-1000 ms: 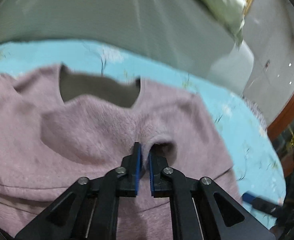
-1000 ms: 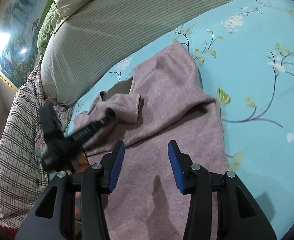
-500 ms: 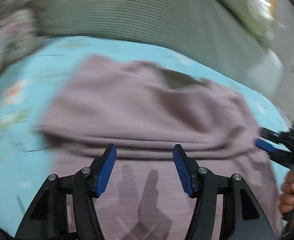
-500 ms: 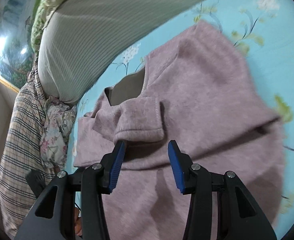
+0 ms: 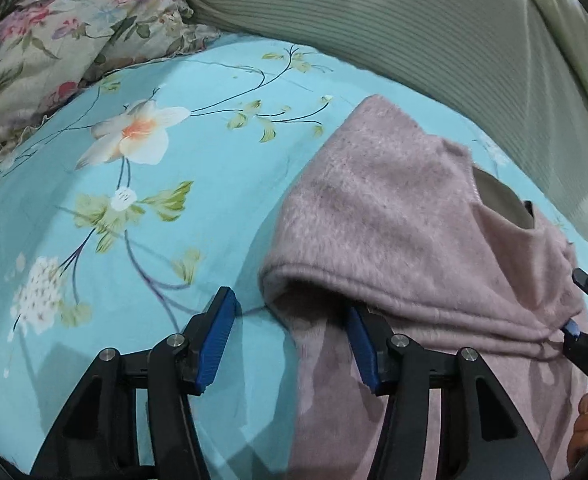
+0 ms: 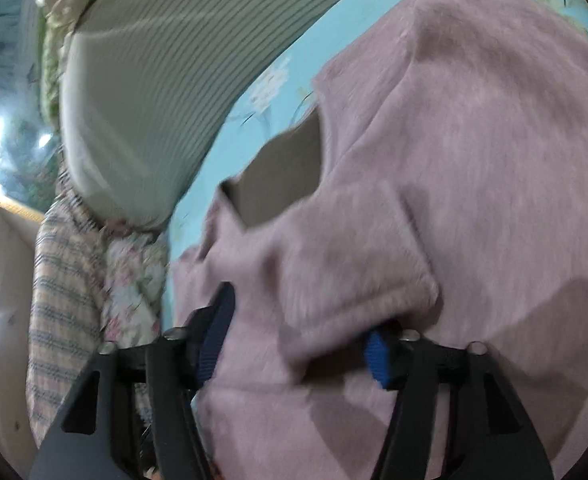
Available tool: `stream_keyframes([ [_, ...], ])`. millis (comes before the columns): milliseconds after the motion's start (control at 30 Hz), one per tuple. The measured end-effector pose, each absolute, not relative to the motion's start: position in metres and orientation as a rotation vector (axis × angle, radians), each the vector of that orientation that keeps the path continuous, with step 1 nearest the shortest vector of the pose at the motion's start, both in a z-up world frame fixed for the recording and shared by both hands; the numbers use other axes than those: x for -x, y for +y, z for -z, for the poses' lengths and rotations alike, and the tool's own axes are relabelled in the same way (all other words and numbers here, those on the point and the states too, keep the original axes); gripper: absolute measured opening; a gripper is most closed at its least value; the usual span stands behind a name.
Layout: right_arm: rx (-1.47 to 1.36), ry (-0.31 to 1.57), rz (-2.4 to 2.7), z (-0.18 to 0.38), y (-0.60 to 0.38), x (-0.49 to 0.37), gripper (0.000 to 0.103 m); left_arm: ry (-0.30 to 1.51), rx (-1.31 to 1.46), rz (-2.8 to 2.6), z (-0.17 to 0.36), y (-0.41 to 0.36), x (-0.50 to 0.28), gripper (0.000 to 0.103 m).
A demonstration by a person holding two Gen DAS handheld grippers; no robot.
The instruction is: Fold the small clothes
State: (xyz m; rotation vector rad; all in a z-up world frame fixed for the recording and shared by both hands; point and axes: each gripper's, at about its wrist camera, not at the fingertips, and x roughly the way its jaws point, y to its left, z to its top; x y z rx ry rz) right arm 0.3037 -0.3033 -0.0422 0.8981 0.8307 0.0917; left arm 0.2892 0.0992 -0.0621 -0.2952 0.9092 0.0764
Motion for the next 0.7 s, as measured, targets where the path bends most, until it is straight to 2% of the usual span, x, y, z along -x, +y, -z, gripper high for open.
stream_keyframes([
  [200, -0.704, 0.554, -0.061, -0.037, -0.324, -0.264, 0.007, 0.908, 0.245, -0.082, 0.058, 0.094, -0.301, 0.049],
  [267, -0.665, 0.528, 0.005, -0.044, -0.338, -0.25, 0.007, 0.907, 0.225, -0.084, 0.059, 0.09, -0.3, 0.048],
  [533, -0.637, 0.745, 0.134, 0.018, -0.367, -0.241, 0.007, 0.909, 0.177, -0.094, 0.059, 0.08, -0.294, 0.046],
  [633, -0.649, 0.798, 0.182, 0.024, -0.369, -0.231, 0.013, 0.912, 0.194, -0.096, 0.061, 0.083, -0.285, 0.046],
  [700, -0.64, 0.79, 0.241, 0.019, -0.374, -0.211, 0.028, 0.908, 0.197, -0.096, 0.061, 0.085, -0.278, 0.046],
])
